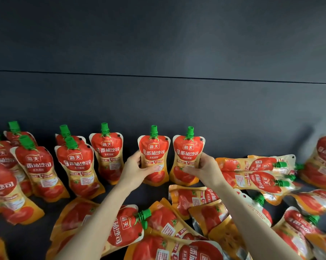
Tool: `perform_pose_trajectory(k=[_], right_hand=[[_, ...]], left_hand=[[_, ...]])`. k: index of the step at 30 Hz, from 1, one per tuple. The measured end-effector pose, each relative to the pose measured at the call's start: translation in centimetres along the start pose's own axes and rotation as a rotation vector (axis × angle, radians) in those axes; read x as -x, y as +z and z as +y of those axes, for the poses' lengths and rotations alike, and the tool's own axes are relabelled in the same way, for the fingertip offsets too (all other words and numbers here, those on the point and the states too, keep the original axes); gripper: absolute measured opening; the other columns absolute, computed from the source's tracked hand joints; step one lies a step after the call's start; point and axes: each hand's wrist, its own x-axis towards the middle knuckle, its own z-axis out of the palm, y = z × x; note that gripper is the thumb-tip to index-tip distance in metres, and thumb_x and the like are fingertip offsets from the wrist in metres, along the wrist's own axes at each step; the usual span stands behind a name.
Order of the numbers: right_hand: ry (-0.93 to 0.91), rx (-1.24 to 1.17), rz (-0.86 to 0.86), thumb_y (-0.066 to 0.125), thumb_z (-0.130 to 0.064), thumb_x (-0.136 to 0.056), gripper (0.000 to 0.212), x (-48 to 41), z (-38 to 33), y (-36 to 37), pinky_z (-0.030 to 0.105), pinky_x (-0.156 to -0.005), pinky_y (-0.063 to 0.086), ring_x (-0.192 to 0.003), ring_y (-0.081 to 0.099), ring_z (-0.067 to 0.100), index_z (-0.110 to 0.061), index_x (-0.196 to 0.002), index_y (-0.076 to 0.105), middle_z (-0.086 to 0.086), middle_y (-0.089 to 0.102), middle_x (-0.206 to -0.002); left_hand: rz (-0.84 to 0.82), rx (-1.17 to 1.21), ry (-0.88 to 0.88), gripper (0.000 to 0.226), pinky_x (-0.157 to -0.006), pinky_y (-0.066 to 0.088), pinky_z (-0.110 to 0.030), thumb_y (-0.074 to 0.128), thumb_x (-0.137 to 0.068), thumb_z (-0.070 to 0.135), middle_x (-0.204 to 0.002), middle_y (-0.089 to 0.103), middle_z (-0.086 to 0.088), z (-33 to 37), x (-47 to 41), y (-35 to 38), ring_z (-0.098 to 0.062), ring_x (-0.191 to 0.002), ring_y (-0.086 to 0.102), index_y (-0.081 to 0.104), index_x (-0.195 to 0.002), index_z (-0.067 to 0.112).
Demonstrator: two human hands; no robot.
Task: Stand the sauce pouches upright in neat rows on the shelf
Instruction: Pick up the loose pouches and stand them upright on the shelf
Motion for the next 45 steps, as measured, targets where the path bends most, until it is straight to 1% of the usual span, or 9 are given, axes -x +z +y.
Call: perform_pose_trajectory(k=[6,12,17,22,28,31,35,40,45], right_hand=[[0.000,0.014,0.023,0.076,-0.016,-0.076,0.040,-0.1,0.0,0.0,0.019,-0.079,0.052,-0.094,0.065,0.010,-0.019,-0.112,0.059,-0.005,0.068,-0.104],[0.006,0.053,0.014,0.075,-0.018,-0.077,0.043,0.0,-0.3,0.0,0.025,-0.084,0.052,-0.096,0.063,0.010,-0.015,-0.116,0.057,-0.005,0.065,-0.106],[0.005,0.074,-0.006,0.073,-0.018,-0.079,0.040,0.3,-0.4,-0.5,0.014,-0.075,0.048,-0.094,0.061,0.008,-0.017,-0.115,0.055,-0.008,0.064,-0.103],[0.019,0.081,-0.010,0.071,-0.018,-0.080,0.043,0.3,-0.4,-0.6,0.023,-0.083,0.049,-0.098,0.060,0.009,-0.016,-0.119,0.053,-0.005,0.064,-0.109],[0.047,0.040,0.010,0.071,-0.018,-0.081,0.045,0.6,-0.3,-0.3,0.019,-0.080,0.049,-0.100,0.062,0.010,-0.016,-0.121,0.052,-0.004,0.064,-0.112],[0.061,0.027,0.009,0.070,-0.016,-0.082,0.044,0.7,-0.3,-0.1,0.017,-0.079,0.049,-0.101,0.061,0.010,-0.016,-0.121,0.051,-0.004,0.064,-0.112],[0.090,0.063,0.026,0.068,-0.019,-0.083,0.046,1.2,-0.2,0.1,0.029,-0.088,0.051,-0.109,0.061,0.018,-0.014,-0.124,0.049,0.001,0.063,-0.120],[0.106,0.137,0.111,0.067,-0.022,-0.085,0.051,2.7,-1.4,-0.3,0.018,-0.079,0.044,-0.112,0.058,0.018,-0.011,-0.128,0.044,0.002,0.059,-0.125],[0.036,0.226,0.202,0.063,-0.025,-0.087,0.041,5.2,-3.6,-1.0,0.024,-0.086,0.046,-0.114,0.054,0.016,-0.015,-0.125,0.052,0.003,0.057,-0.126]], left_hand=[[-0.014,-0.055,-0.006,0.048,-0.093,0.045,-0.028,0.076,-0.075,0.012,-0.115,0.063,0.003,-0.1,-0.2,-0.1,-0.009,-0.107,0.055,0.054,-0.117,0.019],[-0.005,-0.092,-0.003,0.050,-0.097,0.045,-0.032,0.076,-0.075,0.016,-0.118,0.062,0.003,-0.1,-0.1,-0.2,-0.010,-0.110,0.055,0.053,-0.119,0.018],[-0.023,-0.104,-0.012,0.053,-0.094,0.044,-0.028,0.076,-0.076,0.019,-0.120,0.060,0.005,0.1,0.0,-0.2,-0.008,-0.110,0.053,0.051,-0.123,0.019],[-0.021,-0.101,-0.019,0.052,-0.093,0.044,-0.028,0.074,-0.077,0.017,-0.120,0.059,0.004,0.2,0.0,-0.2,-0.010,-0.111,0.053,0.050,-0.124,0.019],[-0.013,-0.097,-0.040,0.054,-0.101,0.045,-0.040,0.072,-0.079,0.017,-0.126,0.058,0.000,-0.2,0.2,0.0,-0.017,-0.119,0.052,0.047,-0.126,0.020],[-0.009,-0.100,-0.048,0.054,-0.100,0.045,-0.038,0.072,-0.079,0.018,-0.127,0.056,0.000,-0.3,0.3,0.0,-0.016,-0.119,0.052,0.045,-0.127,0.021],[-0.002,-0.116,-0.049,0.054,-0.097,0.044,-0.033,0.071,-0.080,0.018,-0.128,0.056,0.000,-0.3,0.6,0.1,-0.016,-0.121,0.051,0.044,-0.126,0.019],[0.025,-0.170,-0.061,0.057,-0.094,0.043,-0.032,0.070,-0.081,0.023,-0.132,0.054,-0.003,0.1,0.9,0.1,-0.020,-0.123,0.050,0.040,-0.128,0.014],[0.064,-0.259,-0.059,0.064,-0.097,0.042,-0.035,0.067,-0.084,0.025,-0.136,0.050,-0.008,0.9,2.4,-1.2,-0.023,-0.124,0.049,0.034,-0.138,0.012]])
